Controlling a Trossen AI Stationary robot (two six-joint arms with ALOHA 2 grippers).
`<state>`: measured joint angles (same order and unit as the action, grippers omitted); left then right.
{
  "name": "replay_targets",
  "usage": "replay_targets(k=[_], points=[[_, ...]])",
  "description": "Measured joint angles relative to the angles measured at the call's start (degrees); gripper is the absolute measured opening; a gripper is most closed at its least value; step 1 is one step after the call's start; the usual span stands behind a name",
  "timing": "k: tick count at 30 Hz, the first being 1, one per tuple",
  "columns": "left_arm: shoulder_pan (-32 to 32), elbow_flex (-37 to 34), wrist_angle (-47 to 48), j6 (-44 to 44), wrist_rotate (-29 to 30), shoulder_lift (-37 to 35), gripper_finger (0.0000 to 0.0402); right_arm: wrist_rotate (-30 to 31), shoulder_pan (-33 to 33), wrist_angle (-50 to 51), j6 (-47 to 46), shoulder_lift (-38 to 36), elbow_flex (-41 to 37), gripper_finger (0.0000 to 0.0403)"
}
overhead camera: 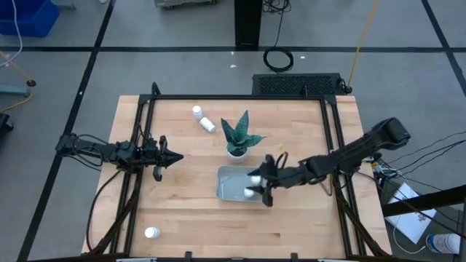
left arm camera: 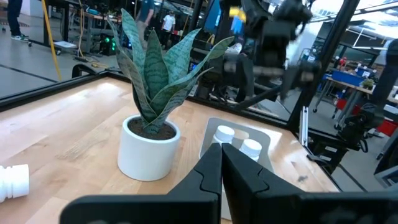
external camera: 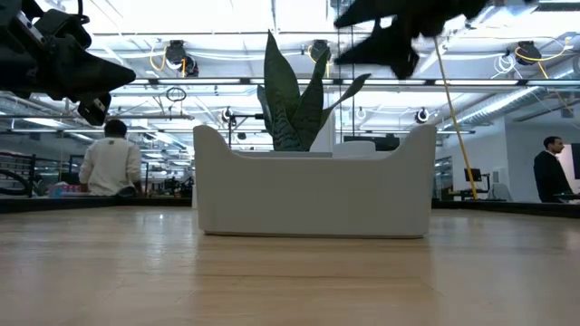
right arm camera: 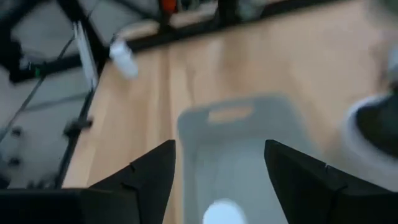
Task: Pick and place pill bottles into a basket
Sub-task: Put the white pill bottle into the gray bin
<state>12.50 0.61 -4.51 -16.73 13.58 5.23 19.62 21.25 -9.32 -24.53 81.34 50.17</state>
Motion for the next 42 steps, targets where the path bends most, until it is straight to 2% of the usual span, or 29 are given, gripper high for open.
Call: replay_targets(k=[6,9,12,16,19,23,25,28,30,39,42], points=[[0.00,0.00,0.00,0.01,0.00,0.00,0.0012,6.16,-0.82,1.82,-0.46,-10.67,0.02,0.0216],[0.01,0.01,0.00,0.00,0.00,0.00,0.0012,10.70,-1.04,8.76,-0.18,-16.24,0.01,0.0203],[0.01,0.00,-0.02,0.01,0.00,0.00,0.0012,13.59,-1.06,18.72,4.44,-21.78,0.02,0.0194],[-0.01,0.01,0.00,0.00,0.00,0.00,0.0012,16.60,-1.15,29.61,-0.55,-27.17,-0.02,0.0190],[0.01,0.01,0.00,0.00,0.00,0.00,0.0012,13.54,-0.65,31.93,5.25,-30.42,-0.53,0.0191],[0.00,0.00,0.00,0.01,0.00,0.00,0.0012,14.45,-1.89,29.36,5.82,-36.04,-6.13,0.0193],[0.00,0.00,0.01,0.01,0.00,0.01,0.0012,13.56,-2.45,27.26,5.31,-39.85,-10.71,0.0192],[-0.01,0.01,0.02,0.02,-0.02,0.00,0.0012,8.54,-3.53,20.27,7.89,-46.03,-16.38,0.0192],[0.00,-0.01,0.00,0.02,0.00,0.00,0.0012,8.65,-4.73,18.12,8.61,-50.55,-19.27,0.0193],[-0.01,-0.01,0.00,0.02,0.00,0.00,0.0012,6.93,-7.29,25.85,8.90,-67.90,-27.01,0.0190],[-0.01,-0.01,0.00,0.00,0.00,0.00,0.0012,2.99,-7.69,25.87,9.26,-73.43,-30.09,0.0190]])
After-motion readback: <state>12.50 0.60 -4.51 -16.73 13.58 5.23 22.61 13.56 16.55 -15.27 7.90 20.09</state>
